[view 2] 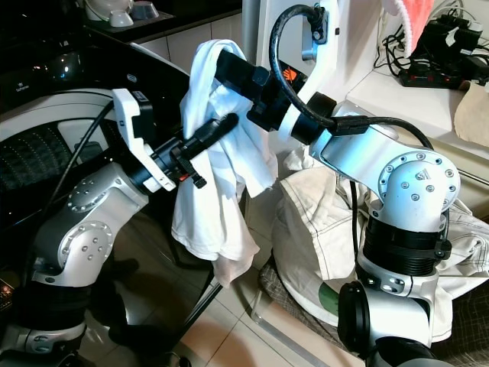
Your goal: Clothes washing
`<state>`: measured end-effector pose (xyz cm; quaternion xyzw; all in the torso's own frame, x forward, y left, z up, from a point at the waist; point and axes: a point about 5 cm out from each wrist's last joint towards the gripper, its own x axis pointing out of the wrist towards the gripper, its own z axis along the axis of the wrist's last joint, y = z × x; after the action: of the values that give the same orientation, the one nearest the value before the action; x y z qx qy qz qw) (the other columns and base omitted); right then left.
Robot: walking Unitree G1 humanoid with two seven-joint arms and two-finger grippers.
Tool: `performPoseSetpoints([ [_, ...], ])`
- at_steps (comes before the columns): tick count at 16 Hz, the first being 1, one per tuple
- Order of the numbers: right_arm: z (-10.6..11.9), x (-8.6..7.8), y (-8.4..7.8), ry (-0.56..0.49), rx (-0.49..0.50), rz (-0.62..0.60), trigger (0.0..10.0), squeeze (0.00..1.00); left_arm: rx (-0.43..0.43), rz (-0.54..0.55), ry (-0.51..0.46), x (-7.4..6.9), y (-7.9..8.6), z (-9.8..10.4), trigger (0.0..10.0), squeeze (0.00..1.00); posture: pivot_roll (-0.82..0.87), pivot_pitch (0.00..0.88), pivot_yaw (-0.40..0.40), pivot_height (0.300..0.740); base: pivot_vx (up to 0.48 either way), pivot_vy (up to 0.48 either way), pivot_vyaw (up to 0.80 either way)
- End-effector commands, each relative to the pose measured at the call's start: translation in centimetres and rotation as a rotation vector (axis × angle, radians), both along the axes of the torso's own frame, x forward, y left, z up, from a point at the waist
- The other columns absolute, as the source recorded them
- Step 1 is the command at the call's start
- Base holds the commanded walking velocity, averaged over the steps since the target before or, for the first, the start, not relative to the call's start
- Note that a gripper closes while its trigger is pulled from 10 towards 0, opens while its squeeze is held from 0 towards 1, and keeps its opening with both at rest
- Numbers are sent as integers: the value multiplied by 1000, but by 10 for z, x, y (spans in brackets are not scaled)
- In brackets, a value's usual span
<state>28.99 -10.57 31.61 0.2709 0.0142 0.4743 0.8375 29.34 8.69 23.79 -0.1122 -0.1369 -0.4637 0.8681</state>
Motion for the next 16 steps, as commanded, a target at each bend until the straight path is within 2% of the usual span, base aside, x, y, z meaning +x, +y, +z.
performPoseSetpoints([
  [1,4,-3,-3,-29,13,-14,0,0,9,38,-6,5,9,2,0,0,-38,0,36,740,0,0,0],
  [2,4,-3,-4,-30,6,-32,0,0,37,42,-21,5,10,3,0,0,-37,0,36,740,0,0,0],
  [4,4,-3,-6,-36,16,-46,0,0,37,75,-35,9,18,7,0,0,-39,0,39,740,0,0,0],
  [5,4,-3,-7,-37,17,-49,0,298,43,87,-41,11,21,8,0,0,-40,0,41,740,0,0,0],
  [6,5,-4,-8,-44,18,-51,863,1000,79,137,-57,19,29,11,0,0,-45,0,47,740,0,0,0],
  [7,5,-6,-9,-55,13,-50,9255,1000,123,196,-83,29,39,17,0,0,-45,0,47,740,0,0,0],
  [8,6,-7,-9,-67,2,-54,10000,1000,180,285,-125,41,49,25,0,0,-45,0,46,740,0,0,0],
  [9,7,-10,-10,-81,5,-35,10000,1000,270,395,-203,57,64,42,0,0,-45,0,46,740,0,0,0],
  [10,5,-13,-11,-104,-42,-34,10000,1000,320,460,-253,66,73,56,0,0,-41,0,41,740,0,0,0],
  [11,-1,-17,-10,-149,-174,-47,10000,1000,387,603,-338,80,88,83,0,0,-43,0,42,740,0,0,0],
  [12,-9,-26,-4,-194,-295,-1,10000,0,455,808,-465,88,107,124,0,0,-51,0,47,740,0,0,0],
  [13,-11,-30,-1,-203,-318,21,10000,0,484,898,-522,89,114,141,0,0,-54,0,50,740,0,0,0],
  [14,-14,-34,4,-216,-336,45,10000,0,546,1114,-665,85,130,178,0,0,-58,0,57,740,0,0,0],
  [15,-16,-35,7,-224,-351,41,10000,0,572,1249,-759,81,140,197,0,0,-59,0,60,740,0,0,0],
  [16,-17,-35,8,-226,-359,37,10000,0,584,1296,-791,79,144,202,0,0,-59,0,60,740,0,0,0],
])
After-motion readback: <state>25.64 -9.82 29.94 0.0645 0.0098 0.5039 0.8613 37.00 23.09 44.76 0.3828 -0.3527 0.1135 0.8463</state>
